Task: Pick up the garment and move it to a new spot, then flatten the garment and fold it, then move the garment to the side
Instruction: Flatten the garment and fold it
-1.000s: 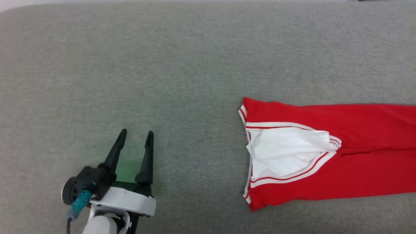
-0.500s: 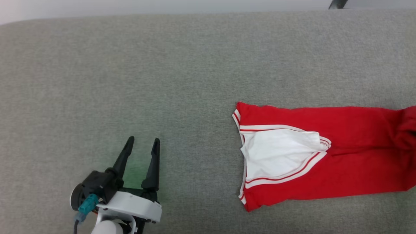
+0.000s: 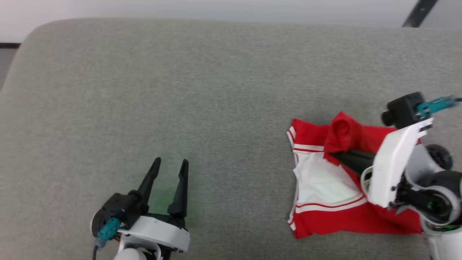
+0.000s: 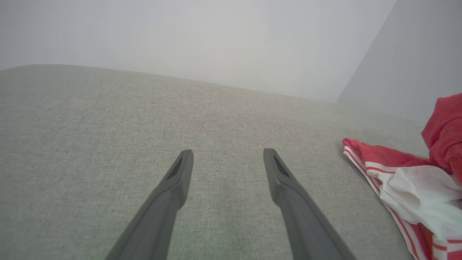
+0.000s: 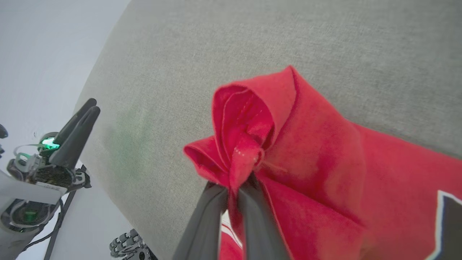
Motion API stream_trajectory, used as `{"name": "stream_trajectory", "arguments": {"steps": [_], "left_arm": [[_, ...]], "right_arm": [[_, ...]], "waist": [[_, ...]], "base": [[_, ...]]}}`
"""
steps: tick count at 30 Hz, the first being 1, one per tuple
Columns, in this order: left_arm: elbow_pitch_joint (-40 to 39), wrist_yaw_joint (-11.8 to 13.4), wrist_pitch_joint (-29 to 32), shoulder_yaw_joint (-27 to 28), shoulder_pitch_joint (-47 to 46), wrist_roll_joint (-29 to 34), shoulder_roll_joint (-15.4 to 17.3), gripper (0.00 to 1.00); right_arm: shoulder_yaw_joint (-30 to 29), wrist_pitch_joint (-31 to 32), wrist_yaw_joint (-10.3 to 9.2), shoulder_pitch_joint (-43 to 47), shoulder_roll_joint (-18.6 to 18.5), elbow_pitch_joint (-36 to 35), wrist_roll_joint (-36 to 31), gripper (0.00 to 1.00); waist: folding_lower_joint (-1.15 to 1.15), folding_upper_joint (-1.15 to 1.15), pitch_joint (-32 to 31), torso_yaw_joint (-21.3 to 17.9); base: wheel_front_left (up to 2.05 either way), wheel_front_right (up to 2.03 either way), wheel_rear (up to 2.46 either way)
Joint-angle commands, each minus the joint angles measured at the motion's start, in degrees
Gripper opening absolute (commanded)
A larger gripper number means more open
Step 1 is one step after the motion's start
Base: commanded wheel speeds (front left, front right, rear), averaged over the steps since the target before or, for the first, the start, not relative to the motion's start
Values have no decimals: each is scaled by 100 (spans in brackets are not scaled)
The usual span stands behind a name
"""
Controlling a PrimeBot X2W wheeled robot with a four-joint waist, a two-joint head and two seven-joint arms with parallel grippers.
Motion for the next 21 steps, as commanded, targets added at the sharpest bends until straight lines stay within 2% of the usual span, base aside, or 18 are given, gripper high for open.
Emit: {"name": "stream_trajectory", "arguments": {"steps": [1,9,11,12,21], "left_arm": [[8,-12,-5,0,-49,-48,-14,100],[27,-13,-5,-20,3,-31,-58,100],[45,-13,-5,-3,29,-24,-63,100],[56,-13,-5,6,30,-21,-64,100],[105,-13,-5,33,82,-11,17,100]], "right_arm": [[124,-39,-4,-33,6,95,26,0],[626,-405,-4,-105,-73,662,58,0],[672,-520,-4,-122,-69,738,96,49],[683,-585,-4,-131,-68,767,113,100],[647,-862,-4,7,-113,797,497,100]], "waist": [[0,0,-22,221],[0,0,-59,366],[0,0,-85,351],[0,0,-99,336],[0,0,-334,20]], "base": [[0,0,0],[0,0,0],[0,0,0],[0,0,0],[0,0,0]]}}
